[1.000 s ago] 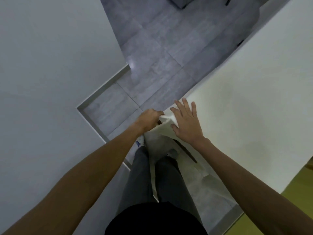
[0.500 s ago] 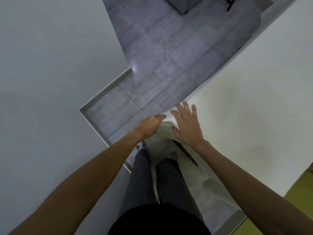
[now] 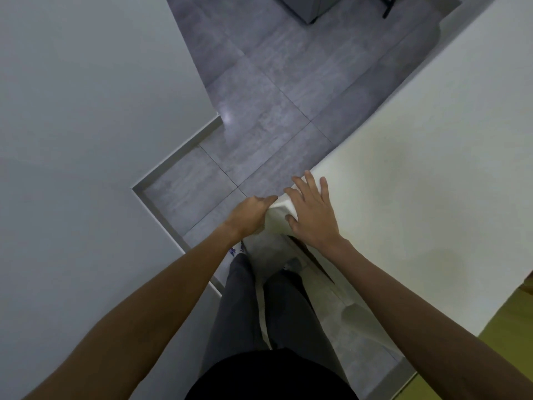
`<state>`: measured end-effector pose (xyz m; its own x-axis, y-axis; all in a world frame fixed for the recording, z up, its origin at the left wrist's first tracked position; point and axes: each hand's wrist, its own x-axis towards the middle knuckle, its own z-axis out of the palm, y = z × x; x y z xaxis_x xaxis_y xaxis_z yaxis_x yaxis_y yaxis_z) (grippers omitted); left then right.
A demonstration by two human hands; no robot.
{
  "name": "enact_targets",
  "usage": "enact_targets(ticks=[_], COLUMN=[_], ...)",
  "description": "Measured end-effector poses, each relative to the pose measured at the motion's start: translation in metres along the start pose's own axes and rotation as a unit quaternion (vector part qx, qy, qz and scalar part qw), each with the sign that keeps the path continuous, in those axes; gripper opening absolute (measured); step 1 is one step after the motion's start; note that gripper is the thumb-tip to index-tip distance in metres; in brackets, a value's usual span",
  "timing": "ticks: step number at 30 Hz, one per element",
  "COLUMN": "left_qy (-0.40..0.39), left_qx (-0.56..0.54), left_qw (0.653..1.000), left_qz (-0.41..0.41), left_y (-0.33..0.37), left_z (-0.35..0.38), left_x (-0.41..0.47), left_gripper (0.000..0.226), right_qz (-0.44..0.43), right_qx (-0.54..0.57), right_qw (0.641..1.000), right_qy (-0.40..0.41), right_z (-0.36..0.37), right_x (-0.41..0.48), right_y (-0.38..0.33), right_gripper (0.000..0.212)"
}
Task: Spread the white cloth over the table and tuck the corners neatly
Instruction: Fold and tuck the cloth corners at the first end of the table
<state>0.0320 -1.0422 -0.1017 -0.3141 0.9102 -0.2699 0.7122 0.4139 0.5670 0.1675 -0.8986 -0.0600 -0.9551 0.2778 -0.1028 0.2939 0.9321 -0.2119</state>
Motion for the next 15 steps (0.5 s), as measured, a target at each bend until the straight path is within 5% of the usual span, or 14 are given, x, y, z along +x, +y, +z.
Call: enact_targets(ticks=[5, 11, 15], left_qy=[-0.036, -0.049, 0.002], left_qx=[-0.019, -0.086, -0.097], left_qw=[0.999, 0.992, 0.990], left_qz=[-0.022, -0.082, -0.104], left_y=[0.001, 0.015, 0.023], left_z=[0.004, 0.009, 0.017], left_x=[-0.008, -0.014, -0.013], left_gripper=[0.060, 0.049, 0.052], right_qz=[-0.003, -0.005, -0.008], right_qx=[0.001, 0.001, -0.003], right_qw=[1.000, 1.000, 1.000], right_qy=[0.004, 0.003, -0.003], right_z=[0.002, 0.000, -0.001], right_x=[0.000, -0.001, 0.000], right_y=[-0.001, 0.000, -0.001], right_gripper=[0.062, 0.060, 0.061])
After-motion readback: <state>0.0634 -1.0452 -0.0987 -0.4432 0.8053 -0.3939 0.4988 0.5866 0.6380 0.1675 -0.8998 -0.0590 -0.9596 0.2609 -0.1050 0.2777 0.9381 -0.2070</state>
